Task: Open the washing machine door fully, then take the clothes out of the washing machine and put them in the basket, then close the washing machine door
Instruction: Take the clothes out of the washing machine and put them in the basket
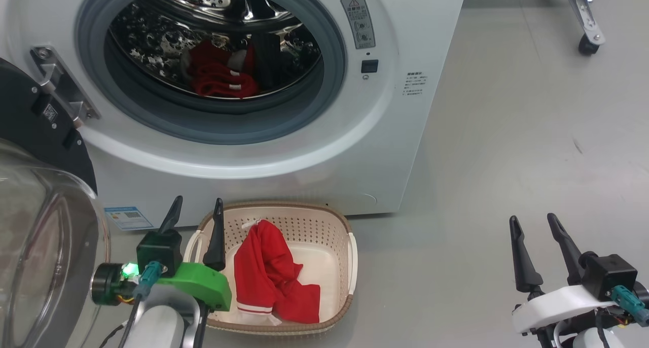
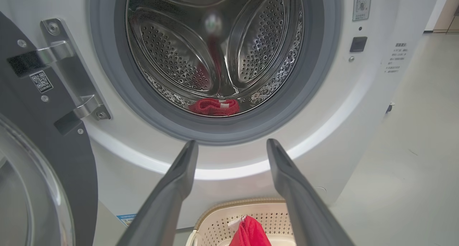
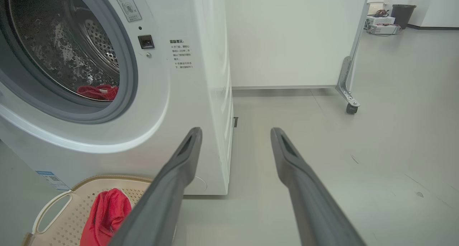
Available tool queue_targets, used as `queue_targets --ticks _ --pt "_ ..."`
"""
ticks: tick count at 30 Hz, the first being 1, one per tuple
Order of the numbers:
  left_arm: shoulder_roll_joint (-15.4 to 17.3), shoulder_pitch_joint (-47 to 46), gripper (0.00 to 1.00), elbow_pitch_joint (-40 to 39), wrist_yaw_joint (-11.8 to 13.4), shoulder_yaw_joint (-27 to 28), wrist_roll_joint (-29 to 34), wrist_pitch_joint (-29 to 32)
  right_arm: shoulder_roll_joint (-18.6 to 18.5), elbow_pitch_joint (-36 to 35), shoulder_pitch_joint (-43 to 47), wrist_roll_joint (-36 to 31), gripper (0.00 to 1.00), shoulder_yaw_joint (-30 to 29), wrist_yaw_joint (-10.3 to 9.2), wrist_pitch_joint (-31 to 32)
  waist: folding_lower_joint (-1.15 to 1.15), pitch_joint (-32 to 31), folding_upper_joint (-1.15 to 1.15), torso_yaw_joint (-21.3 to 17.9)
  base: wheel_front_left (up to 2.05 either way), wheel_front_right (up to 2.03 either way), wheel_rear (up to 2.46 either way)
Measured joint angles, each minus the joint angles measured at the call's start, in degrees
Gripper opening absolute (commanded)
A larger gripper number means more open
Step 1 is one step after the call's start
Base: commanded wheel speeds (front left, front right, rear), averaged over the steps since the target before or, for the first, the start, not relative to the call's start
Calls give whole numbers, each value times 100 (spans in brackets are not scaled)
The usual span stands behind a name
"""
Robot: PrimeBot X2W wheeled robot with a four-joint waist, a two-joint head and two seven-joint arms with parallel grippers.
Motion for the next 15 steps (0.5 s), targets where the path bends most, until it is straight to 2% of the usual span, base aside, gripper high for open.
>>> queue_targets --ticks 9,15 --pt "81 437 100 -323 45 -7 0 0 23 -171 315 -18 100 59 -52 0 0 -403 0 112 0 0 0" --pt "84 579 100 -520 52 -18 0 13 42 -294 426 -18 100 83 -91 1 0 -446 0 153 0 0 0"
